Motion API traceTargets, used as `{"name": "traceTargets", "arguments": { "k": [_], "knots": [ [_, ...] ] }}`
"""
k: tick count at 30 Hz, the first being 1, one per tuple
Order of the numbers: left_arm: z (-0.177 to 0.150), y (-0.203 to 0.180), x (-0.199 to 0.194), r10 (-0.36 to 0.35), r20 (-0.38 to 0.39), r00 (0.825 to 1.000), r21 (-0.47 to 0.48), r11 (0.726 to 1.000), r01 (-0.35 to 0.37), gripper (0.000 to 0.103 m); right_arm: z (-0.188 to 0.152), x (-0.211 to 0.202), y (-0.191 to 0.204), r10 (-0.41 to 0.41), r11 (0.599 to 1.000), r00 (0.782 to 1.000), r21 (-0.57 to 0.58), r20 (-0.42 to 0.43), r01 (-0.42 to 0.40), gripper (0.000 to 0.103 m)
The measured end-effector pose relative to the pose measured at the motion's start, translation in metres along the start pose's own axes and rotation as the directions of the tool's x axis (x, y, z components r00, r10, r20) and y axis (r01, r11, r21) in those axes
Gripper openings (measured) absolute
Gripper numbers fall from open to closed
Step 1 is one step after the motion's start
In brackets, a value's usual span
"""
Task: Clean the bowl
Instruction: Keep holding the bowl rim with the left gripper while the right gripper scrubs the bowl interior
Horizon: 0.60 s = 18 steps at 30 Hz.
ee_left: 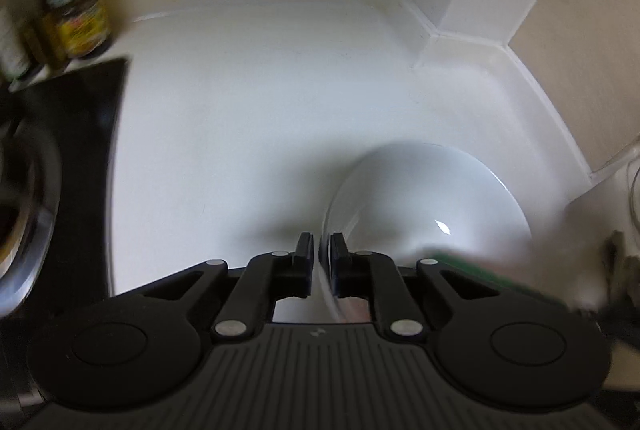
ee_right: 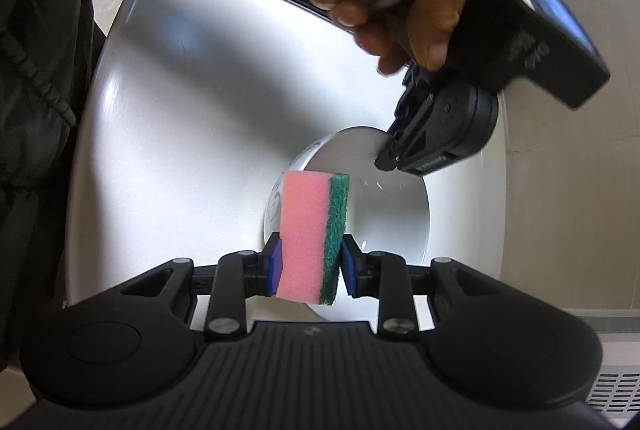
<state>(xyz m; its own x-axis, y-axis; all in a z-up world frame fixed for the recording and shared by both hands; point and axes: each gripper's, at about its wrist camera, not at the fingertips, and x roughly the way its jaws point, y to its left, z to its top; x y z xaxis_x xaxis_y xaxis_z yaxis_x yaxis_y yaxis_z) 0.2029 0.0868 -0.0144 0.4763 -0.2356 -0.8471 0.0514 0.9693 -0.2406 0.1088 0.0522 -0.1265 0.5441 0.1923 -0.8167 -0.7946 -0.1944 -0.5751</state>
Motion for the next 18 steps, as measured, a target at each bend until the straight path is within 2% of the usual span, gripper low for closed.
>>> {"name": "traceTargets", "arguments": {
  "k": [2,5,8,14,18],
  "knots": [
    [-0.012,-0.001,-0.005,0.003,0.008,1.000,-0.025,1.000,-0.003,0.020,-0.001,0.002,0.000,-0.001,1.000,1.000,-0.005,0.010,0.001,0.026],
    [-0.015,-0.011,0.001,0.044,-0.014,0.999,-0.004,0.999,-0.044,0.022,-0.001,0.004,0.005,-0.008,1.000,1.000,-0.024,0.016,0.008,0.026],
    [-0.006,-0.017,0.015,0.079,-0.028,0.996,0.043,0.996,-0.078,0.017,0.000,0.004,0.007,-0.014,0.999,1.000,-0.047,0.025,0.015,0.026],
    [0.031,-0.016,0.034,0.057,-0.045,0.997,0.101,0.994,-0.052,0.010,0.000,0.003,0.013,-0.012,0.997,0.999,-0.080,0.030,0.014,0.026],
    [0.024,-0.013,0.028,0.048,-0.025,0.999,0.057,0.997,-0.046,0.013,0.007,0.010,0.010,-0.008,0.997,1.000,-0.081,0.000,0.008,0.026]
  ]
}}
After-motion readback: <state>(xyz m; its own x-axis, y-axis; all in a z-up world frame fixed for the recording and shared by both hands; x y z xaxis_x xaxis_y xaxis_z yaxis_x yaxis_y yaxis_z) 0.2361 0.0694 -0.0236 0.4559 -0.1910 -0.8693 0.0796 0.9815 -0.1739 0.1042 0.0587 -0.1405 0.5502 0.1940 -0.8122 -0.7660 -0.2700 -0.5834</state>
